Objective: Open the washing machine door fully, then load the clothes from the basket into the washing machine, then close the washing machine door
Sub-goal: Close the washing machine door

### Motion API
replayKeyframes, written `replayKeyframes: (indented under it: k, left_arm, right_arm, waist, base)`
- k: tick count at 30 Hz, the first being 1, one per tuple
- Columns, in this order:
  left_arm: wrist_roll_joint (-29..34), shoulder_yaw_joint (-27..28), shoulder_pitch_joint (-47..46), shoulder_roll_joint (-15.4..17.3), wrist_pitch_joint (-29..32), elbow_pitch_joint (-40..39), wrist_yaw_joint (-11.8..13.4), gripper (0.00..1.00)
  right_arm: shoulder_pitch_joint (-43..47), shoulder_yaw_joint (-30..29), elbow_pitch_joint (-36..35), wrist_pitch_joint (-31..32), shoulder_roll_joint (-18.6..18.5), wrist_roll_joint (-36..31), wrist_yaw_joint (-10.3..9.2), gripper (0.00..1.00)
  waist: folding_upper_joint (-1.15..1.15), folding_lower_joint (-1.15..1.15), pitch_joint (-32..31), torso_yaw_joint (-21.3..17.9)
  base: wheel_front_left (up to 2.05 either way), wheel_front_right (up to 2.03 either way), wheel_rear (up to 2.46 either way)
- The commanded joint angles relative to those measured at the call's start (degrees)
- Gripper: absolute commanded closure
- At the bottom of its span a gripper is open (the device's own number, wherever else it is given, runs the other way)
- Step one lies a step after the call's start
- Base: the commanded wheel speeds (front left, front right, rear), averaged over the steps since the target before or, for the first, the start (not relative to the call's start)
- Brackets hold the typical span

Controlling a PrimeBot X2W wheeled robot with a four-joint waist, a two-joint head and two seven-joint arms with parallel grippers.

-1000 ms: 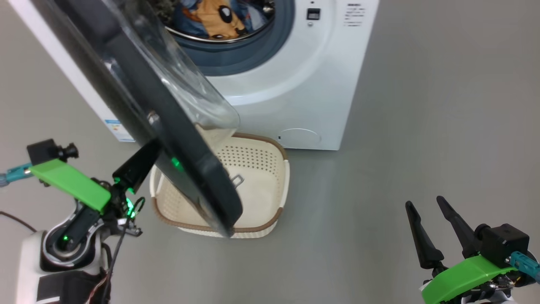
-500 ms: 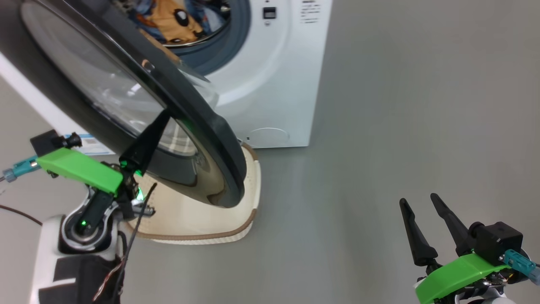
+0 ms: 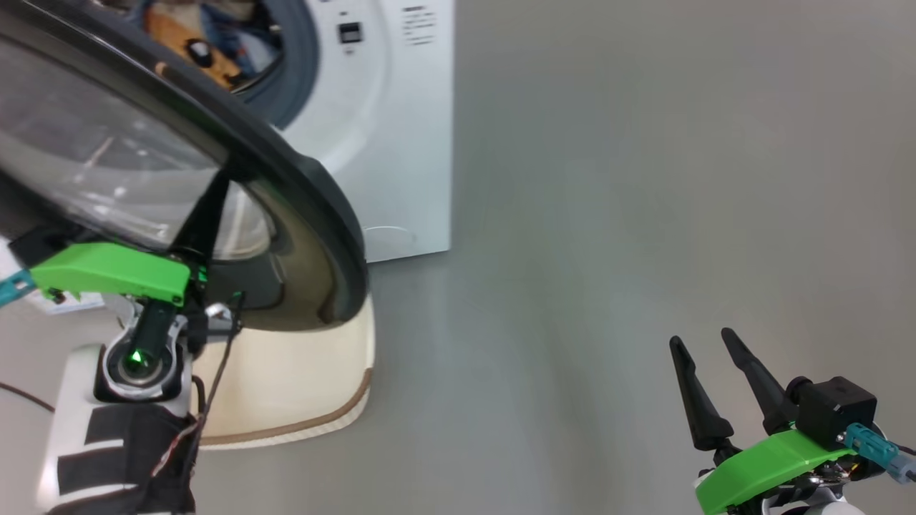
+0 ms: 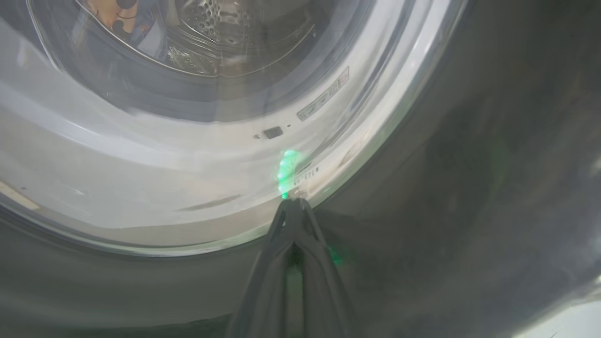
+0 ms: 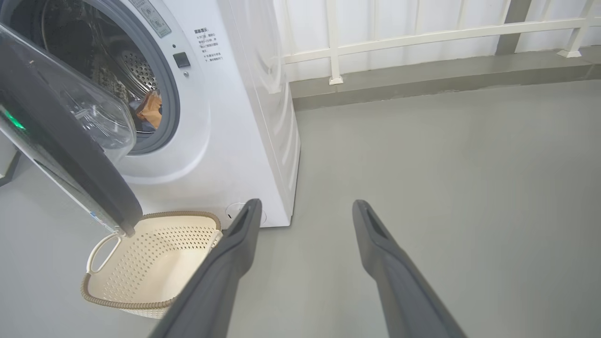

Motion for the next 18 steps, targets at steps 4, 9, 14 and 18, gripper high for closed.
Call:
replayKeyframes:
  k: [4,9,14,18]
  left_arm:
    - [0.7,-0.3,-3.8,1.3,-3.1,0.3,-0.4,1.0]
    - [0.6,-1.0,-5.8,1.9,-6.9,2.7,-0.4,1.0]
    - [-0.1,-2.0,-6.7,2.7,-9.1,4.1,-0.4,1.0]
    - [-0.3,-3.1,-6.5,3.3,-10.6,4.8,-0.4,1.0]
  right_arm:
    - [-2.2,1.8,-0.7,-1.1,0.0,0.6,0.25,0.0]
    - [-2.9,2.1,0.0,-1.7,0.1,0.8,0.25,0.0]
    - [-3.4,2.2,0.6,-2.4,0.3,0.9,0.25,0.0]
    - [-3.4,1.6,1.0,-2.9,0.4,0.9,0.25,0.0]
  waist:
    - [0.0,0.0,0.6,-3.9]
    - [0.0,0.0,1.3,-5.3]
    - [0.0,0.0,1.8,-5.8]
    - [0.0,0.0,1.9,-5.3]
  base:
    - [0.0,0.0,0.0]
    - [0.0,0.0,0.0]
    - [0.0,0.0,0.0]
    - [0.0,0.0,0.0]
